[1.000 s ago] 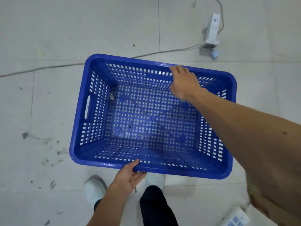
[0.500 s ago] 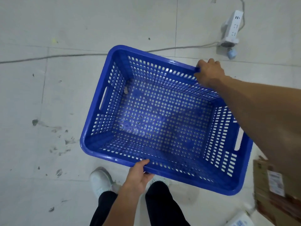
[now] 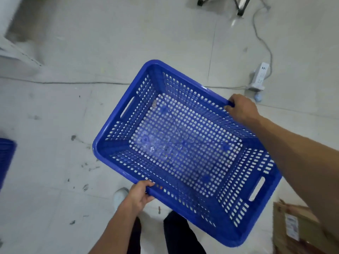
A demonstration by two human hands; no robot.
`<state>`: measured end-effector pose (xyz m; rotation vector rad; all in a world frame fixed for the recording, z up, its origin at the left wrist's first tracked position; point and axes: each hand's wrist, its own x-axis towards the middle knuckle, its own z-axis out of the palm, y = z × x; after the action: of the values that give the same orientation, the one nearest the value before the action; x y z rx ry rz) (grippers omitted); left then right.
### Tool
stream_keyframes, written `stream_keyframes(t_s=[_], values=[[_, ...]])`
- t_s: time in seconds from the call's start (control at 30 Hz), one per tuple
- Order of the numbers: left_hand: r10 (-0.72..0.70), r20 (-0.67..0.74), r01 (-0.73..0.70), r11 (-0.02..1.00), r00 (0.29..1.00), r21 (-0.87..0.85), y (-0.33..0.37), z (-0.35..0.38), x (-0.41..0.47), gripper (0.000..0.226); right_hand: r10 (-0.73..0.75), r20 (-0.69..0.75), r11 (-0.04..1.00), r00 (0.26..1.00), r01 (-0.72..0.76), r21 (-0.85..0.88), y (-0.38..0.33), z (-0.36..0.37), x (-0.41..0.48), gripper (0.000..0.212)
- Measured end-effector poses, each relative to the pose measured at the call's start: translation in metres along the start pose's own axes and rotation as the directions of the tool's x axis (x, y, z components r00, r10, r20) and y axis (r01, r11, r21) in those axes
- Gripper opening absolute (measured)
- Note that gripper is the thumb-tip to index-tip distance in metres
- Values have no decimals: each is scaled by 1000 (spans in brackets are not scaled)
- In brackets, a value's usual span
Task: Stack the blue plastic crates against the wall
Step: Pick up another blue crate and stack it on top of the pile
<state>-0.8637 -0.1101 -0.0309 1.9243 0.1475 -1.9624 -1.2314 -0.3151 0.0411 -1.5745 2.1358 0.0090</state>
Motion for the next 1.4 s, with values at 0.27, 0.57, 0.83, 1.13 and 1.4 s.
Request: stream_keyframes(t_s=[0.27, 0.57, 0.83, 1.13, 1.4], values=[[120, -35, -121, 992, 992, -26, 92, -46, -150, 19, -204, -100, 974, 974, 213, 84, -128, -127, -34, 25], [252, -133, -273, 946, 959, -176, 139, -141, -294, 18, -410, -105, 903, 906, 420, 97, -299, -212, -95, 29], [343, -235, -404, 862, 910, -306, 144, -274, -392, 22, -484, -148, 834, 862, 506, 220, -476, -215, -180, 39], [341, -331, -460, 788, 880, -409, 147, -447, -464, 28, -605, -115, 770, 788, 616, 164, -694, -175, -273, 45], [388, -414, -561, 667, 824, -491, 180, -559, -528, 30, -709, -164, 671, 686, 728, 139, -856, -179, -326, 46]])
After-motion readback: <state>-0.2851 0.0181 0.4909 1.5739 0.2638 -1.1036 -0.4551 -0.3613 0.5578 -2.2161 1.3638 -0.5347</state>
